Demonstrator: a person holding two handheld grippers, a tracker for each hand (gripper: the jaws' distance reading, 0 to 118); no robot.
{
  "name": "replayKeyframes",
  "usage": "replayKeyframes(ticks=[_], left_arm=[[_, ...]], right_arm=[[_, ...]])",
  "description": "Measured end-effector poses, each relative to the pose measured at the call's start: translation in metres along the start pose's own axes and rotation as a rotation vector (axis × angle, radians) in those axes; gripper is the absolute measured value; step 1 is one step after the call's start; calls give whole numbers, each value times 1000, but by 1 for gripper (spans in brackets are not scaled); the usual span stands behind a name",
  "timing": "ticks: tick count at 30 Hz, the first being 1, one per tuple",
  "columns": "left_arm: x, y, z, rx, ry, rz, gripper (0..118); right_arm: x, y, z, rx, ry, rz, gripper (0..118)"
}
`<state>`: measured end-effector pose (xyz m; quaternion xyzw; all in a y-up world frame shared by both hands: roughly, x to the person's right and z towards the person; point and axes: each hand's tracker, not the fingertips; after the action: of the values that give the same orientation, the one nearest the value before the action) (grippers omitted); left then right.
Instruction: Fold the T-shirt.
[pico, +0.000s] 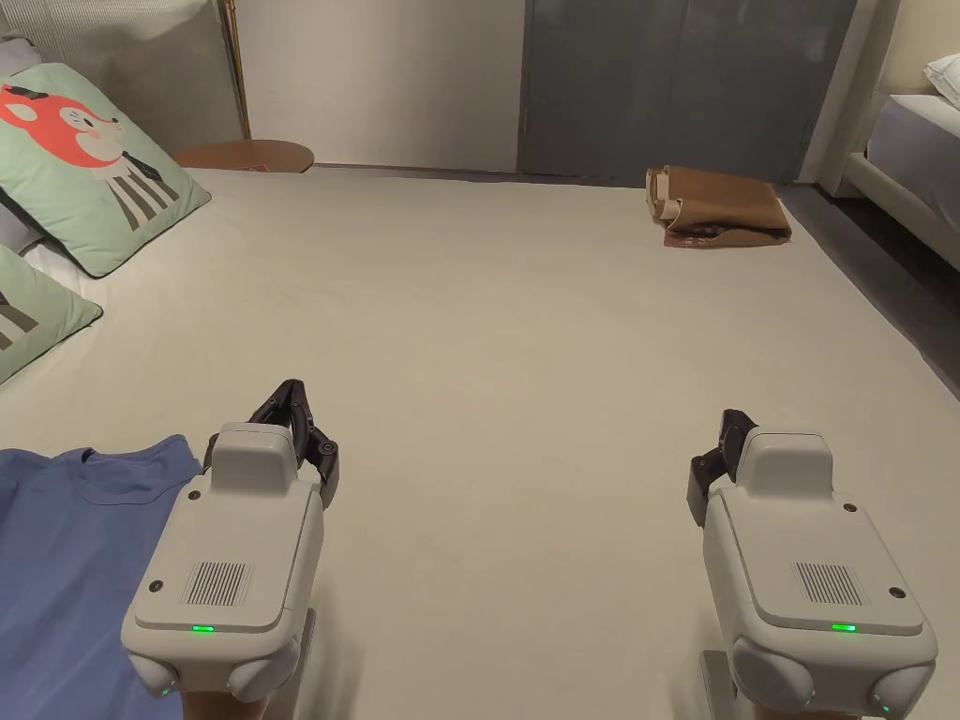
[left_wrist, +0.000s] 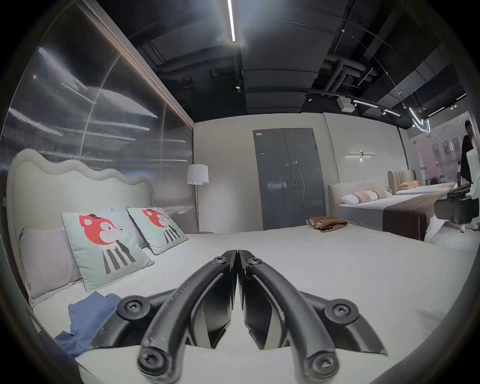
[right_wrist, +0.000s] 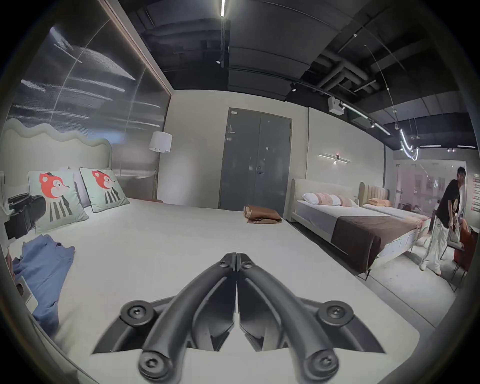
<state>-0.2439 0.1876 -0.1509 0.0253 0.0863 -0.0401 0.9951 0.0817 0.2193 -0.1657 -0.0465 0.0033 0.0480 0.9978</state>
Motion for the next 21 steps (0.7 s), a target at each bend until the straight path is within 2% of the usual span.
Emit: replayKeyframes(ticks=[4,7,14,21], left_arm=[[-23,0,4,-11,56,3,0],[-53,2,12,-11,119,-7,0],[-142,4,52,-30,327,-56,0],[-222,5,107,-63,527,-96,0]], right_arm=[[-21,2,-10,8,59,0,0],[-49,5,-19,23,130,-2,0],[-149,18,-32,55,355,-6,0],[-239,23,-17,64,561,-6,0]])
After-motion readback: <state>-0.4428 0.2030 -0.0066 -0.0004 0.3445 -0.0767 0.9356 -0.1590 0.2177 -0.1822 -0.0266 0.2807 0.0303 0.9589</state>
